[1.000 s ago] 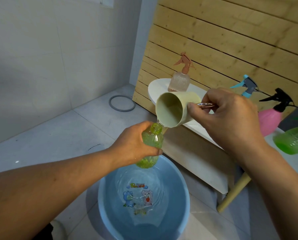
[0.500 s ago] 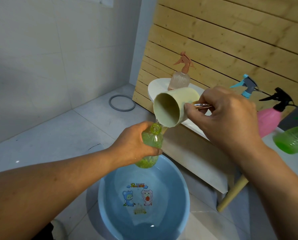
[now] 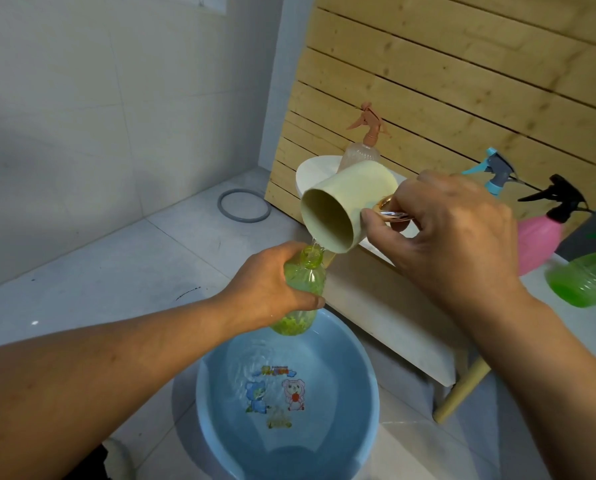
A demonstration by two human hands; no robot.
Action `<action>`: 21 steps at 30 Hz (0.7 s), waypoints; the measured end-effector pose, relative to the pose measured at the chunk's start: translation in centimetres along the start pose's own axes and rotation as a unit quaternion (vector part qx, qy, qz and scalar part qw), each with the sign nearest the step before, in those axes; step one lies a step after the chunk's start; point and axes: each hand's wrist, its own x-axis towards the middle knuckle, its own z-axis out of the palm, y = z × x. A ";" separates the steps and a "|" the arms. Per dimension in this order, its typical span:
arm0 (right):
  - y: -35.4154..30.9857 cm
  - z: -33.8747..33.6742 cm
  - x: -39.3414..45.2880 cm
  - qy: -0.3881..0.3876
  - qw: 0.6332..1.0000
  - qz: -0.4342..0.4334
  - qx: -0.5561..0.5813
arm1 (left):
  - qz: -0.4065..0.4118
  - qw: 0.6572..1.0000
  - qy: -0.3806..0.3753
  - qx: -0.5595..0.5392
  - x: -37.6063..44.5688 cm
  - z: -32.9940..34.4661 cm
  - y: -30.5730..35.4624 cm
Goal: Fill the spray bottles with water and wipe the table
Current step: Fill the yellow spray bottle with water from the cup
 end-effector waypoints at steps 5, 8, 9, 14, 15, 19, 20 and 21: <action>-0.2 -0.1 -0.1 0.022 0.999 -0.026 -0.013 | 0.008 1.000 0.006 0.000 0.0 0.0 0.1; -0.2 -0.2 -0.1 0.022 0.999 -0.044 -0.012 | 0.009 1.000 0.005 -0.002 -0.1 0.0 0.1; -0.2 -0.2 -0.2 0.019 0.999 -0.045 -0.011 | 0.009 1.000 0.005 -0.001 -0.1 0.0 0.1; 0.1 1.0 -0.4 -0.032 0.987 0.133 0.085 | -0.002 1.000 0.011 0.005 -0.1 -0.1 0.2; 0.3 1.5 -0.4 -0.053 0.969 0.198 0.135 | -0.006 1.000 0.011 0.005 -0.1 -0.1 0.1; 1.7 4.3 -0.8 -0.131 0.865 0.385 0.293 | -0.014 1.000 0.014 0.000 -0.1 -0.9 -0.3; 2.0 5.1 -1.2 -0.144 0.839 0.419 0.317 | -0.018 1.000 0.016 -0.004 0.0 -0.9 -0.4; 2.1 5.9 -1.6 -0.160 0.812 0.449 0.336 | -0.023 0.999 0.021 -0.011 0.1 -1.0 -0.6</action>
